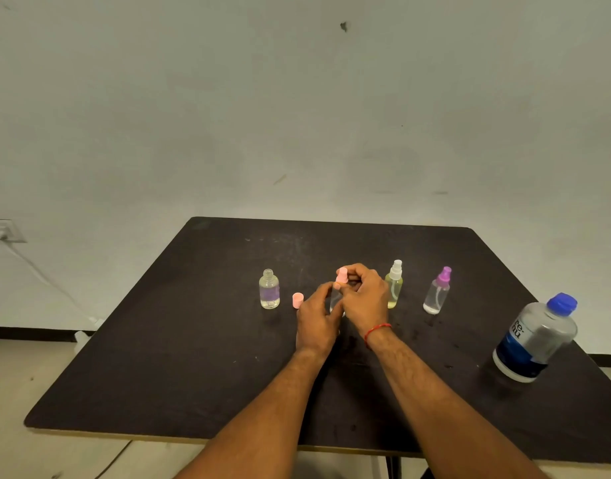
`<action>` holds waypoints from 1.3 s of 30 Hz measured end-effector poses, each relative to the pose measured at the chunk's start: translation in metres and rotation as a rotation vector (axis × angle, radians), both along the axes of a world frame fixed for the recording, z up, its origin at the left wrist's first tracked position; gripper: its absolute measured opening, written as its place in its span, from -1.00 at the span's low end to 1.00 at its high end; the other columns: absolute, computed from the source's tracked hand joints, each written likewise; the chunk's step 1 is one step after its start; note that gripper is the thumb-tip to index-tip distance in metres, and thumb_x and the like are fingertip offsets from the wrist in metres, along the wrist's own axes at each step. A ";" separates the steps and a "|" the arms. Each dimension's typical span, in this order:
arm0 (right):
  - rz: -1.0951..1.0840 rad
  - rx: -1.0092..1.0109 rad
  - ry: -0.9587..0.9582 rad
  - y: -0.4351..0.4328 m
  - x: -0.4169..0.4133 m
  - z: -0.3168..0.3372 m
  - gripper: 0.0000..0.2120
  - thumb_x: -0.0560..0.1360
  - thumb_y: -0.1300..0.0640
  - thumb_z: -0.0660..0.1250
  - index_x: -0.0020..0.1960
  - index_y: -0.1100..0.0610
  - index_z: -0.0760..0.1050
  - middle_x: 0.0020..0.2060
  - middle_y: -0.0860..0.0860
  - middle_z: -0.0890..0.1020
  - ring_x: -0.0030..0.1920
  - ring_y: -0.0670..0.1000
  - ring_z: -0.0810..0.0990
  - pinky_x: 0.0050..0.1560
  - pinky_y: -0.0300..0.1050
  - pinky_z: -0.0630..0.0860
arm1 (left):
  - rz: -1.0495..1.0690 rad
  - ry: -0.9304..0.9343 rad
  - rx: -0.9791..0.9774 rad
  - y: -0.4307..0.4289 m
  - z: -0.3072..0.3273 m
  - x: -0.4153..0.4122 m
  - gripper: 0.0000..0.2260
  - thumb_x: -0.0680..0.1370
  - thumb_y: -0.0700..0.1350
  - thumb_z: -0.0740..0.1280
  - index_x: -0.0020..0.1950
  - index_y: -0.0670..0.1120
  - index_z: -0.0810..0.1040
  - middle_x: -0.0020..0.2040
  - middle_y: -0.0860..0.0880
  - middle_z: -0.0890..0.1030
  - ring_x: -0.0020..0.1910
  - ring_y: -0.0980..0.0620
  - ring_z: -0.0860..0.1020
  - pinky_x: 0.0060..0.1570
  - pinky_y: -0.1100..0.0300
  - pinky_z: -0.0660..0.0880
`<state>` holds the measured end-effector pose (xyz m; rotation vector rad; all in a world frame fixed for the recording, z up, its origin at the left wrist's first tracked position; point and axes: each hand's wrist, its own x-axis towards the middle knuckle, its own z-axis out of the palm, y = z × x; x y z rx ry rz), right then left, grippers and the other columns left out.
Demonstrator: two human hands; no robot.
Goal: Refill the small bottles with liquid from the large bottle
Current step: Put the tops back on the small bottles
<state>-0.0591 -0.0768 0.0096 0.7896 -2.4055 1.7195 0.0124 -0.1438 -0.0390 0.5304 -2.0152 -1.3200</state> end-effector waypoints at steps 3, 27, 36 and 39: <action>-0.055 -0.015 0.023 -0.005 0.004 -0.004 -0.82 0.45 0.24 0.47 0.00 0.03 0.60 -0.08 -0.03 0.55 -0.11 -0.10 0.60 -0.04 -0.24 0.58 | 0.003 -0.013 0.004 0.001 0.000 0.001 -0.76 0.61 -0.13 0.37 0.28 -0.01 0.57 -0.03 0.06 0.67 -0.14 0.09 0.65 -0.04 0.03 0.66; -0.029 0.062 0.037 -0.005 -0.031 -0.002 -0.74 0.46 0.18 0.48 0.13 0.12 0.60 -0.06 -0.01 0.67 -0.05 -0.08 0.61 0.00 -0.24 0.58 | 0.136 -0.112 -0.035 -0.004 0.001 -0.005 -0.56 0.57 -0.04 0.45 0.44 -0.05 0.51 0.37 0.03 0.58 0.36 0.11 0.51 0.35 0.13 0.49; -0.085 -0.045 0.104 0.023 0.006 -0.005 -0.73 0.42 0.24 0.49 0.09 0.07 0.58 -0.08 -0.07 0.62 -0.11 -0.14 0.57 -0.13 -0.37 0.53 | 0.252 0.086 0.022 0.001 0.003 0.005 -0.89 0.55 -0.08 0.46 0.05 -0.02 0.65 -0.04 0.12 0.65 -0.03 0.12 0.62 -0.01 0.06 0.61; -0.042 -0.039 0.080 0.021 0.020 -0.013 -0.79 0.41 0.27 0.49 0.01 0.09 0.60 -0.15 -0.07 0.62 -0.16 -0.16 0.59 -0.13 -0.39 0.52 | 0.324 0.181 0.128 0.000 0.005 0.025 -0.93 0.54 -0.10 0.47 -0.12 0.01 0.62 -0.22 0.08 0.63 -0.22 0.10 0.61 -0.23 0.07 0.59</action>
